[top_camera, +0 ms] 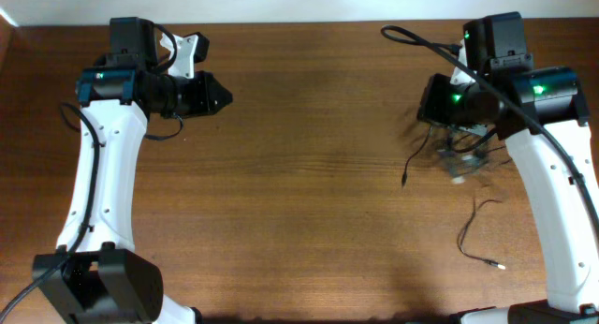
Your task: Untangle cables
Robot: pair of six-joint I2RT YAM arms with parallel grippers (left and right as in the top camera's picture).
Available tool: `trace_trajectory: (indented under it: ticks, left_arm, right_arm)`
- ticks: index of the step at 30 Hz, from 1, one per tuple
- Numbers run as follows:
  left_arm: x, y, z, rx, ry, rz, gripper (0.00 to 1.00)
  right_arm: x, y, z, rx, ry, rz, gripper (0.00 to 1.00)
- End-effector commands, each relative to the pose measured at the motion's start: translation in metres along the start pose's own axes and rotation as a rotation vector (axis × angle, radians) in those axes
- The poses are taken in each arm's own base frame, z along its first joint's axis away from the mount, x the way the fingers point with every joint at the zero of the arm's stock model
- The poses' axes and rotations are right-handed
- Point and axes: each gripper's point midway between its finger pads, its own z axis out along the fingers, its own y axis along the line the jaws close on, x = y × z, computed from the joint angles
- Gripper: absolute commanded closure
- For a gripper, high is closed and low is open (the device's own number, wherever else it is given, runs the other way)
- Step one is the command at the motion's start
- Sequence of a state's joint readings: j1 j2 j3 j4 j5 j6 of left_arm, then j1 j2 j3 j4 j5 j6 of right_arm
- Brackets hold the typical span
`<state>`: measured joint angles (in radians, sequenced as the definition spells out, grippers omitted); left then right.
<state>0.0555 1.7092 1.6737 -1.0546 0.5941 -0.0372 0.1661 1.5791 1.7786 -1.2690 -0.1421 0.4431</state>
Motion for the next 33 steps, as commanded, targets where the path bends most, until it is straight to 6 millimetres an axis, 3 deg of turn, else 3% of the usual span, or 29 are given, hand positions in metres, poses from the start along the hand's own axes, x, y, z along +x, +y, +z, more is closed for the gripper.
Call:
trace_trajectory:
  ticks: [1,4,6,9,11,14,16,20,21,22,23,25,27,31,33]
  left_arm:
    - [-0.003,-0.009,-0.01,0.012,-0.029,0.037,0.8]
    - [-0.006,-0.009,-0.01,0.012,-0.038,0.043,0.71]
    - [-0.011,-0.009,-0.011,0.008,-0.06,0.057,0.59]
    - [-0.014,-0.005,-0.011,-0.014,-0.071,0.063,0.57]
    - [-0.014,-0.005,-0.011,-0.017,-0.07,0.062,0.56]
    - [-0.014,-0.005,-0.011,-0.016,-0.07,0.062,0.55]
    - [-0.013,-0.005,-0.011,-0.017,-0.068,0.061,0.55]
    - [-0.013,-0.005,-0.011,-0.017,-0.066,0.06,0.49]
    - [-0.013,-0.005,-0.011,-0.017,-0.067,0.06,0.47]
    - [-0.013,-0.005,-0.011,-0.017,-0.066,0.06,0.47]
    - [-0.012,-0.005,-0.011,-0.016,-0.063,0.059,0.46]
    - [-0.011,-0.006,-0.01,-0.012,-0.057,0.072,0.47]
    - [-0.005,-0.014,-0.005,-0.003,-0.033,0.124,0.48]
    - [0.03,-0.039,0.028,-0.023,0.094,0.217,0.56]
    - [0.051,-0.027,0.047,-0.151,0.16,0.164,0.57]
  right_arm:
    - [0.0,0.03,-0.014,-0.14,-0.013,-0.053,0.96]
    - [0.001,0.063,-0.015,-0.226,-0.038,-0.116,0.96]
    - [0.006,0.107,-0.017,-0.315,-0.072,-0.163,0.96]
    - [0.017,0.155,-0.025,-0.428,-0.092,-0.225,0.96]
    - [0.023,0.189,-0.041,-0.507,-0.118,-0.284,0.96]
    - [0.021,0.211,-0.07,-0.57,-0.172,-0.321,0.96]
    - [0.016,0.205,-0.068,-0.534,-0.19,-0.309,0.96]
    - [0.018,0.166,-0.022,-0.286,-0.131,-0.27,0.92]
    - [0.022,0.157,-0.01,-0.233,-0.101,-0.269,0.66]
    - [0.027,0.151,0.001,-0.198,-0.064,-0.278,0.27]
    - [0.026,0.145,0.007,-0.176,-0.049,-0.27,0.05]
    - [0.014,0.129,0.003,-0.154,-0.061,-0.231,0.01]
    - [-0.004,0.099,-0.015,-0.116,-0.084,-0.16,0.01]
    - [-0.022,0.029,-0.033,0.003,-0.067,-0.005,0.01]
    - [-0.023,0.012,-0.034,0.037,-0.049,0.023,0.01]
